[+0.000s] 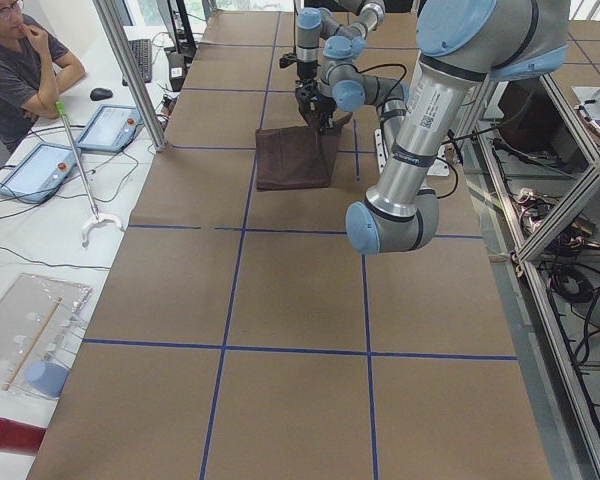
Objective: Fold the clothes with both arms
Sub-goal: 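Lift both near corners and fold them over toward the collar, then release the shirt and lift both grippers away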
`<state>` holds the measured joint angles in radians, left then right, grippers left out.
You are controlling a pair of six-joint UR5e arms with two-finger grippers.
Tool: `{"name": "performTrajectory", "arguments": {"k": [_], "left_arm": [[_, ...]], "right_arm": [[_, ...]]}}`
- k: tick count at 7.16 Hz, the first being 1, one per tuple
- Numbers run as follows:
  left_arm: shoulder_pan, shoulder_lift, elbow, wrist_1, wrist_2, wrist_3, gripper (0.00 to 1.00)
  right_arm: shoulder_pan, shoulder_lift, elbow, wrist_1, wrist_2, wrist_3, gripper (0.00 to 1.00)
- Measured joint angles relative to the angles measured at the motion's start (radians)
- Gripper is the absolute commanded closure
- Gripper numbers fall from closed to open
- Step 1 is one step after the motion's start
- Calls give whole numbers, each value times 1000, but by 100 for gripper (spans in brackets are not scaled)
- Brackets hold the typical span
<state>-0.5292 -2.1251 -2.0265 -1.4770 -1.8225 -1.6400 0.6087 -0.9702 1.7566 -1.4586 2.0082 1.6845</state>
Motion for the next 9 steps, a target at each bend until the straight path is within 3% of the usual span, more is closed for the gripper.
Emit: {"name": "performTrajectory", "arguments": {"k": [2, 5, 6, 7, 8, 9], "left_arm": [[-53, -5, 109, -84, -4, 24, 100], [-81, -10, 164, -134, -4, 27, 100], [-107, -23, 216, -171, -4, 29, 100], [-142, -56, 339, -257, -2, 29, 15], [-184, -101, 506, -380, 1, 32, 0], [-236, -141, 652, -485, 6, 69, 0]], "right_arm": [[75, 102, -202, 72, 36, -2, 100], [105, 160, -324, 90, 43, -5, 100], [111, 190, -373, 99, 42, -7, 94], [123, 223, -451, 137, 41, -9, 1], [139, 253, -542, 203, 36, -14, 0], [160, 289, -627, 248, 30, -36, 0]]}}
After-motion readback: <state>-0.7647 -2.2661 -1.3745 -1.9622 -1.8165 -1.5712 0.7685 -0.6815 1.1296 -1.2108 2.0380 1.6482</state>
